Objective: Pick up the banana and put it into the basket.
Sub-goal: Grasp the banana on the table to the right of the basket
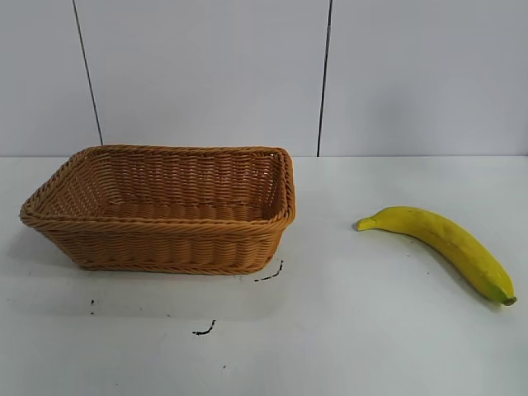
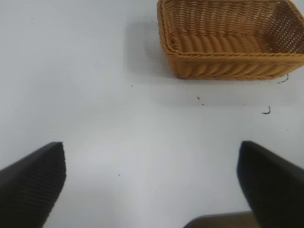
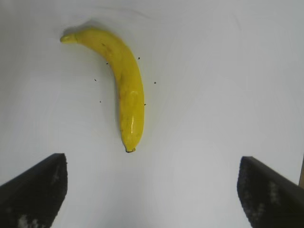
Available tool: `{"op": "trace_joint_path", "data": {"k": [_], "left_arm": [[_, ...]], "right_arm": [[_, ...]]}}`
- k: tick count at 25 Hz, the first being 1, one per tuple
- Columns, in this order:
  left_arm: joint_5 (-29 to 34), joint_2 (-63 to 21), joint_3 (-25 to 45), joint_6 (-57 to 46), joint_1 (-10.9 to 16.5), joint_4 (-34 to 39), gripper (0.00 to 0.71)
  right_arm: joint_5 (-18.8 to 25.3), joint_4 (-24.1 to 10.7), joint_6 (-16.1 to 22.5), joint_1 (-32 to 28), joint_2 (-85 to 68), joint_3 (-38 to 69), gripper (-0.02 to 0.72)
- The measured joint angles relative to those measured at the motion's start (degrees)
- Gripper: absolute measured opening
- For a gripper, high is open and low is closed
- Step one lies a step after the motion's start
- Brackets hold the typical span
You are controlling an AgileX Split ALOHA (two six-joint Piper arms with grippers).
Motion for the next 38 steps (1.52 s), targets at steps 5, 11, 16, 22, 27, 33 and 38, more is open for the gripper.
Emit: {"op": "trace_joint_path", "data": {"k": [5, 11, 16, 22, 27, 33, 38], "left_arm": [[0.0, 0.0, 0.0, 0.0, 0.0, 0.0, 0.695], [0.0, 0.0, 0.0, 0.0, 0.0, 0.0, 0.695], [0.0, 0.0, 0.0, 0.0, 0.0, 0.0, 0.695], [0.0, 0.0, 0.0, 0.0, 0.0, 0.0, 0.695], [0.0, 0.0, 0.0, 0.0, 0.0, 0.0, 0.695], [0.0, 0.0, 0.0, 0.0, 0.0, 0.0, 0.695], [0.0, 0.0, 0.0, 0.0, 0.0, 0.0, 0.695]], "right_arm": [[1.3, -0.3, -4.8, 0.7, 8.6, -6.1, 0.696], [-2.2, -0.6, -9.4, 6.4, 11.4, -6.7, 0.696], [-3.1, -0.2, -9.6, 8.1, 13.4, -6.8, 0.696], [-4.5, -1.1, -8.5, 8.2, 17.9, -6.8, 0.696], [-8.2, -1.5, -8.3, 8.2, 23.3, -6.8, 0.696], [-10.4, -1.6, -8.1, 8.2, 29.6, -6.8, 0.696], [-12.3, -1.7, -5.9, 8.2, 33.3, -6.8, 0.696]]}}
